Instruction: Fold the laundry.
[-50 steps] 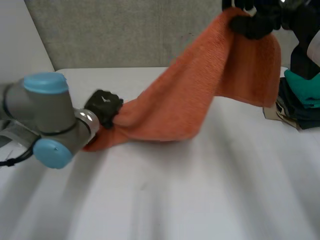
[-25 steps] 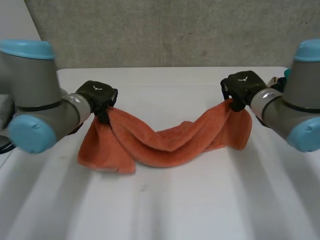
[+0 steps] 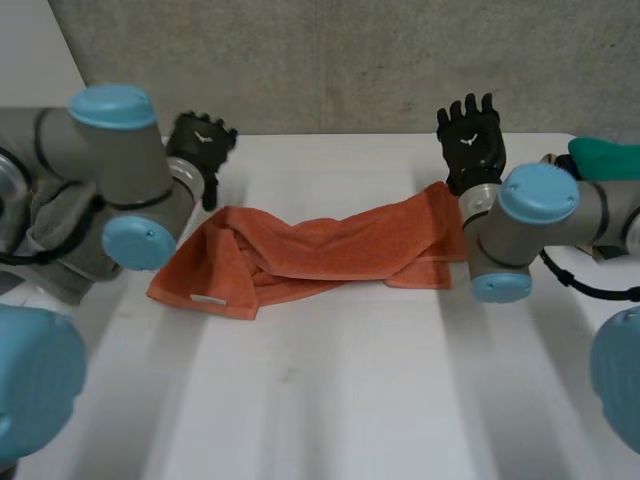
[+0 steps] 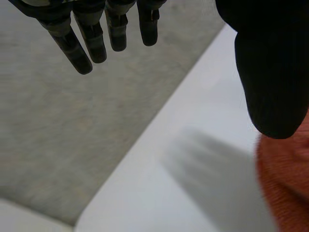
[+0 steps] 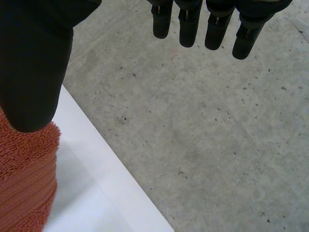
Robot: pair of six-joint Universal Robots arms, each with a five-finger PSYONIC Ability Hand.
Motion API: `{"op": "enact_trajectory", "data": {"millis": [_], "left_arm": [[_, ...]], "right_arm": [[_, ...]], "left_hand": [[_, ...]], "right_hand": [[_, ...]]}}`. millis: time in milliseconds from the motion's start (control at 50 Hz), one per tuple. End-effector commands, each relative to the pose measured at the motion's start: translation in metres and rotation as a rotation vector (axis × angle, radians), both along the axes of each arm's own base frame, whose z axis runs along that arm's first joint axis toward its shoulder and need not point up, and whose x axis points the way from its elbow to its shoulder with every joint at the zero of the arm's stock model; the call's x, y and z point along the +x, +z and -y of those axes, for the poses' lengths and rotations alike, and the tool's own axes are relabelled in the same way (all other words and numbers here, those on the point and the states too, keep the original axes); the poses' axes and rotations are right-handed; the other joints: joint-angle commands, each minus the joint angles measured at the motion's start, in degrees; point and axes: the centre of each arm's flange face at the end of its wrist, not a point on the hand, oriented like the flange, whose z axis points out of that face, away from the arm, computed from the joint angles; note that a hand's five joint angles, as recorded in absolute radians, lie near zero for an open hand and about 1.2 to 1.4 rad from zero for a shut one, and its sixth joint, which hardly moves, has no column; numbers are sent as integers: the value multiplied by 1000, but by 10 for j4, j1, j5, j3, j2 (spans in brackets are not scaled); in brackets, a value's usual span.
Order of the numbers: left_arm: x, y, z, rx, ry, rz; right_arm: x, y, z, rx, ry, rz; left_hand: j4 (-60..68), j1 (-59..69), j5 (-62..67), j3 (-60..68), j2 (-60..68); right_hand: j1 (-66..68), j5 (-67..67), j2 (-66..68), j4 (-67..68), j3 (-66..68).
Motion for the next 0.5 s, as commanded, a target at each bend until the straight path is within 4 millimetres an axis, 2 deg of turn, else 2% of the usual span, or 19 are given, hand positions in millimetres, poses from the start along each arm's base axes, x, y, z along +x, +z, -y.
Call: {"op": "enact_trajectory", "data": {"millis": [20,40,100,120,160,180,240,260,340,500], "left_arm": [[29,39,-30,12,51,9],[34,40,-43,45,34,24],[40,36,-64,106,4,50],[45,31,-77,152,-15,69],[49,26,-89,189,-35,82],[52,19,-100,232,-55,94],[56,7,-112,285,-84,106],[57,-4,-118,321,-100,113],[56,-21,-121,340,-124,118],[56,-48,-103,311,-89,143]], "right_arm": [[-29,40,-26,200,36,18],[-36,45,-32,250,55,11],[-47,48,-39,333,83,-6],[-54,47,-42,382,96,-15],[-60,46,-43,426,109,-21],[-66,43,-43,468,117,-23],[-71,36,-43,515,135,-24],[-74,30,-41,537,140,-23],[-76,11,-36,577,152,-25],[-68,-28,-25,631,164,-39]], "left_hand": [[-15,-13,-31,-22,-20],[-15,-13,-31,-22,-20],[-15,-13,-31,-22,-20],[-15,-13,-31,-22,-20],[12,14,-4,5,7],[61,62,45,53,56],[108,110,92,101,103],[120,122,104,113,115],[117,118,101,109,112],[34,36,19,27,29]], "right_hand": [[-29,-28,-23,-27,-21],[-29,-28,-23,-27,-21],[12,12,18,14,19],[43,44,49,45,51],[91,91,97,93,98],[149,150,155,151,156],[234,234,240,236,241],[245,246,251,247,253],[247,248,253,249,254],[215,216,221,217,222]]}}
